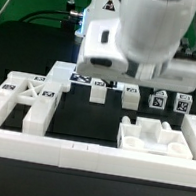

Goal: Assemble chair

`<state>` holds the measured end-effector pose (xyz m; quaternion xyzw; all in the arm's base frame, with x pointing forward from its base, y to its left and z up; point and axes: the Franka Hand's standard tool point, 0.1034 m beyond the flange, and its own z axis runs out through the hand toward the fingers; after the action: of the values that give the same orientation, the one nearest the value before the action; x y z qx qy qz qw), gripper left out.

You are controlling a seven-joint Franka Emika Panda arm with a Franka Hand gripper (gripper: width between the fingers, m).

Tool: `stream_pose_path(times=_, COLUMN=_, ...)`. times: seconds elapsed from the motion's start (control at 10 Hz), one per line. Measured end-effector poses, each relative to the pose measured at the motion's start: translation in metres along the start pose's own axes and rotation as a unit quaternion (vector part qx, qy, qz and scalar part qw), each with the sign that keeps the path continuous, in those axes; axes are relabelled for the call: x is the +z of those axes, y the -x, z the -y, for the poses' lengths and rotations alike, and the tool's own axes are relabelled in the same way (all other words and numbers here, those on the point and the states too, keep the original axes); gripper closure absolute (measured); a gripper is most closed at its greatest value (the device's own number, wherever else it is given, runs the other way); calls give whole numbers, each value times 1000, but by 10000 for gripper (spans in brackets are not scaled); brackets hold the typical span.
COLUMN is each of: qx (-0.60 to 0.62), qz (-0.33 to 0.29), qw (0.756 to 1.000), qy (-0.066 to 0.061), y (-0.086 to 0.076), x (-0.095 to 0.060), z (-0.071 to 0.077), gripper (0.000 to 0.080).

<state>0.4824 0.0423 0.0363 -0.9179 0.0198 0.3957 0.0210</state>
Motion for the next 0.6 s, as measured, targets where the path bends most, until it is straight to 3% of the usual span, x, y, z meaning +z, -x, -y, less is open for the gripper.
stream_pose_path(times=0.3, qx=-3, qz=95, qw=995, qy=5, y=-4, x=11, z=2, gripper=150)
stream_pose_path(times=0.6, qx=-1, qz=125, qw=992, qy=6, y=-6, x=22, z=0, gripper=150)
